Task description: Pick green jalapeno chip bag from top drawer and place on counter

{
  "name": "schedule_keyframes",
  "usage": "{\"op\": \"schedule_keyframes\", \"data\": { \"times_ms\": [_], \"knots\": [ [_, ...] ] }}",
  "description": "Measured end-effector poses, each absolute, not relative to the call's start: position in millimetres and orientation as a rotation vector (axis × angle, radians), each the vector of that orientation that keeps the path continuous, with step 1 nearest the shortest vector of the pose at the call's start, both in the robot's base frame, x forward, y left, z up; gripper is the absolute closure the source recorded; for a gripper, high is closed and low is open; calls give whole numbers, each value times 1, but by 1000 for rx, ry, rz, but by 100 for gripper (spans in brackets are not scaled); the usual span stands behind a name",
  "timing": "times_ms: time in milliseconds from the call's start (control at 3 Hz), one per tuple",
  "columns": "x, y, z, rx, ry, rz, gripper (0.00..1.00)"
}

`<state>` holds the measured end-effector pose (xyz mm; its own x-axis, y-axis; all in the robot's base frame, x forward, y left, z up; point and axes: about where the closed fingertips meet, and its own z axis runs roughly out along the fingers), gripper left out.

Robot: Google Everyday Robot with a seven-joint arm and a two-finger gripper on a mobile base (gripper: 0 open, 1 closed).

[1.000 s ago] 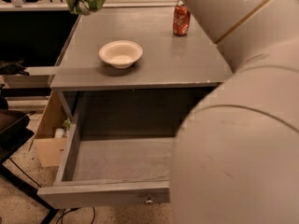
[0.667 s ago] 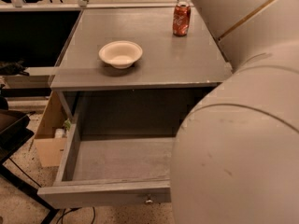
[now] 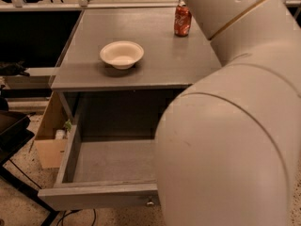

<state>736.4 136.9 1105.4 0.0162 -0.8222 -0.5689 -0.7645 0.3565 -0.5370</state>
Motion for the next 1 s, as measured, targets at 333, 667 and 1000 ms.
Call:
{"op": "schedule_keyframes", "data": {
  "times_ms": [333,667,1000],
  "knots": [
    [795,120,1094,-1262,1785,-78,100],
    [845,119,1078,-1117,1811,-56,100],
    [876,138,1047,-1040,1849,-14,100]
  ]
}}
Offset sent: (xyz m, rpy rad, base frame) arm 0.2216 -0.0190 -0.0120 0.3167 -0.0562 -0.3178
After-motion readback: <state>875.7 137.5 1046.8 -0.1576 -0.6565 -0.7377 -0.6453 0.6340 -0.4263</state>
